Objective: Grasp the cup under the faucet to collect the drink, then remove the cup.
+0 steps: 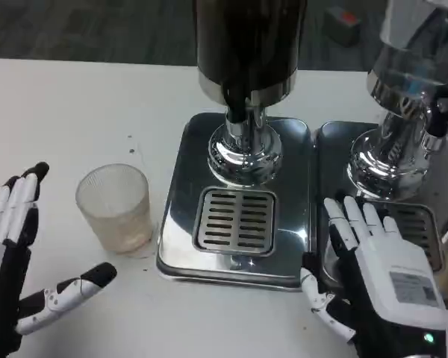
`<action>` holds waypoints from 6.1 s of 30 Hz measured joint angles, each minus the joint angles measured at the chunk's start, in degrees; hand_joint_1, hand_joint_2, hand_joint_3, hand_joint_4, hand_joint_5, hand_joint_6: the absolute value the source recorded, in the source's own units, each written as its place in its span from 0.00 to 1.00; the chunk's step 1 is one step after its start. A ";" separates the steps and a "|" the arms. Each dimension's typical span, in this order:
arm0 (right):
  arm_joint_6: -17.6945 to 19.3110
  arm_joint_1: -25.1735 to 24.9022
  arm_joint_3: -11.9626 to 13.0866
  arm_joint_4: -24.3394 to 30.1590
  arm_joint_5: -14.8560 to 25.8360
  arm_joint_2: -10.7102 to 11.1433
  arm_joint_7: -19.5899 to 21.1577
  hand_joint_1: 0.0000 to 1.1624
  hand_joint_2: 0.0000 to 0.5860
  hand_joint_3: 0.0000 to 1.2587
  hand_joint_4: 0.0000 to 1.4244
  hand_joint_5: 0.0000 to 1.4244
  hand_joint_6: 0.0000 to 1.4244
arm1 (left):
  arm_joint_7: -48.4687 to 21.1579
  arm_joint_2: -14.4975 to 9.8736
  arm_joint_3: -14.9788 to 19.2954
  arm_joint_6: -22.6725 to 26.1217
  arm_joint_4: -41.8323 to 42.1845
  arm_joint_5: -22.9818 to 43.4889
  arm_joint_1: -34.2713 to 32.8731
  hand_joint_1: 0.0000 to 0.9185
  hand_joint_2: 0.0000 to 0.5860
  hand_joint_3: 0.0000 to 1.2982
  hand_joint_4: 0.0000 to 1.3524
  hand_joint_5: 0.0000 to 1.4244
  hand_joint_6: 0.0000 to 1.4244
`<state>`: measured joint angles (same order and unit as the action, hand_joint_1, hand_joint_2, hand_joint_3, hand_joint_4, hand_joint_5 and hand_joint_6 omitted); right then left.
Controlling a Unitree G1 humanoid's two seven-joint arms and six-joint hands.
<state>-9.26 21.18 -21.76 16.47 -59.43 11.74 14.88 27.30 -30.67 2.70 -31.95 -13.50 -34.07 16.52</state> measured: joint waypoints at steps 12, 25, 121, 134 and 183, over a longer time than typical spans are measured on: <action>-1.36 0.54 0.26 1.77 -0.18 0.01 -0.46 0.25 0.93 0.07 0.00 0.00 0.00 | -3.93 2.20 -1.76 -4.53 -17.76 6.73 -12.10 0.00 0.00 0.00 0.00 0.00 0.00; -3.00 1.56 -0.05 2.45 -0.95 -0.78 -0.59 0.25 0.93 0.08 0.00 0.00 0.00 | -3.96 5.10 -4.51 -7.52 -33.84 8.96 -22.69 0.09 0.00 0.00 0.00 0.00 0.00; -4.26 1.65 -0.52 3.20 -0.15 -3.40 -0.41 0.27 0.90 0.08 0.00 0.00 0.01 | 4.99 6.83 -15.81 -17.05 -48.52 2.25 -42.78 0.48 0.11 0.55 0.63 0.69 0.74; -5.85 4.19 -1.47 4.22 -1.39 -4.76 -0.24 0.27 0.90 0.08 0.00 0.00 0.01 | 5.78 11.07 -22.86 -13.33 -52.73 -3.23 -47.98 0.49 0.10 0.56 0.64 0.69 0.74; -6.95 2.86 -0.87 4.15 0.33 -4.51 -0.46 0.24 0.82 0.06 0.00 0.00 0.00 | 12.58 12.75 -29.85 -9.32 -58.55 -5.31 -51.44 0.00 0.00 0.29 0.31 0.44 0.35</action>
<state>-16.21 24.04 -22.63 20.62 -59.10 7.23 14.42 39.89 -17.91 -27.16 -41.26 -72.05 -39.38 -34.92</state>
